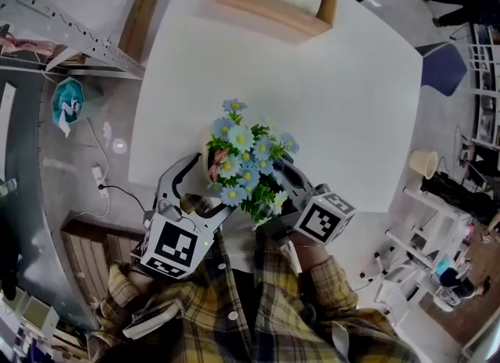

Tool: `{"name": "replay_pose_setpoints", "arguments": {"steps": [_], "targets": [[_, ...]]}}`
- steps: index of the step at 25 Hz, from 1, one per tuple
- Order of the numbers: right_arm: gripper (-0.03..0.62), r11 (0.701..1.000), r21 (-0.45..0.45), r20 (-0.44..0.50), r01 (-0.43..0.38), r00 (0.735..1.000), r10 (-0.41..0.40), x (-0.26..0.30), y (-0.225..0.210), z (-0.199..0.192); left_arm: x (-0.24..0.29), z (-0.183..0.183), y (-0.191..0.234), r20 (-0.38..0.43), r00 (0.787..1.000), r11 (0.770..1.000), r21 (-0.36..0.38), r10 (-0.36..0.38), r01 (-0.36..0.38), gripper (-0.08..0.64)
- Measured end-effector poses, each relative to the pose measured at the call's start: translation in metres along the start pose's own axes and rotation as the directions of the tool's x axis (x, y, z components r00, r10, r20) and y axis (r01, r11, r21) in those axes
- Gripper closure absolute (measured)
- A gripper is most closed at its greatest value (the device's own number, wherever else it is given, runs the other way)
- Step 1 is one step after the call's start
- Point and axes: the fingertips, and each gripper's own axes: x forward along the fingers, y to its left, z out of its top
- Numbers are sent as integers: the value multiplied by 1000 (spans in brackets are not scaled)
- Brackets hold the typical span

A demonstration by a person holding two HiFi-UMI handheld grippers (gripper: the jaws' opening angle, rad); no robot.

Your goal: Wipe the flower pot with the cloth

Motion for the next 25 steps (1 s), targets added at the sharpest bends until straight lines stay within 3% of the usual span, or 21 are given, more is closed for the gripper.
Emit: {"name": "replay_pose_setpoints", "arguments": {"steps": [7,12,19,25], "targets": [[569,999,-31,-63,-39,997,37,10,12,-12,4,3,19,6,999,999,26,36,-36,141],[569,997,-39,-75,-61,995,58,14,12,-11,5,7,26,0,1000,998,69,8,-8,141],[569,997,-53,-63,-50,997,47,26,4,1,5,3,32,-45,995,984,147,-92,98,141],[569,993,-83,-98,-89,992,81,37,-11,41,17,18,28,-111,969,942,233,-221,241,141]]}}
